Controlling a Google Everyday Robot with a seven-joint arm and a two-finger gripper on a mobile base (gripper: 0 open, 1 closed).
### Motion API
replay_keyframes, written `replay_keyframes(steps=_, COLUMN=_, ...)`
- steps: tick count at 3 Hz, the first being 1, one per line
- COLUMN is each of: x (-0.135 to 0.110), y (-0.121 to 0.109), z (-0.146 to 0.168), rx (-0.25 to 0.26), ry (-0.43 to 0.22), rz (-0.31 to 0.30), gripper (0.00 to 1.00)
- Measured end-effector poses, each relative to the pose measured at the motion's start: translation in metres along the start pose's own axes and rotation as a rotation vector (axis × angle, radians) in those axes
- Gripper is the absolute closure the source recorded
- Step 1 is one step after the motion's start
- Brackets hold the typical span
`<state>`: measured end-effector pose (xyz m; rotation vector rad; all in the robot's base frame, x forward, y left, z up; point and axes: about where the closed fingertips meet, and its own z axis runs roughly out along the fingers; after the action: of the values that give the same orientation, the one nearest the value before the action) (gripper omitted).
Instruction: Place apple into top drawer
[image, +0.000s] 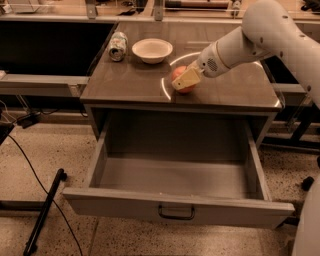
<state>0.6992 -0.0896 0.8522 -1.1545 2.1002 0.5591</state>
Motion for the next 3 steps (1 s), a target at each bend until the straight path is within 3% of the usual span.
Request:
replay_keyframes(steps=1, x=-0.006, y=0.015, z=-0.007, rx=-0.035, ry=-0.038, rz=-0.037, gripper=0.89)
replay_keyframes(steps=2, x=-0.016, y=0.045, z=-0.045, rx=-0.087, ry=-0.105, rz=-0.128, gripper=1.0)
replay_keyframes(steps=3, x=0.004, y=0.105, z=-0.062, rx=-0.174, ry=-0.044, rz=-0.273, gripper=1.0)
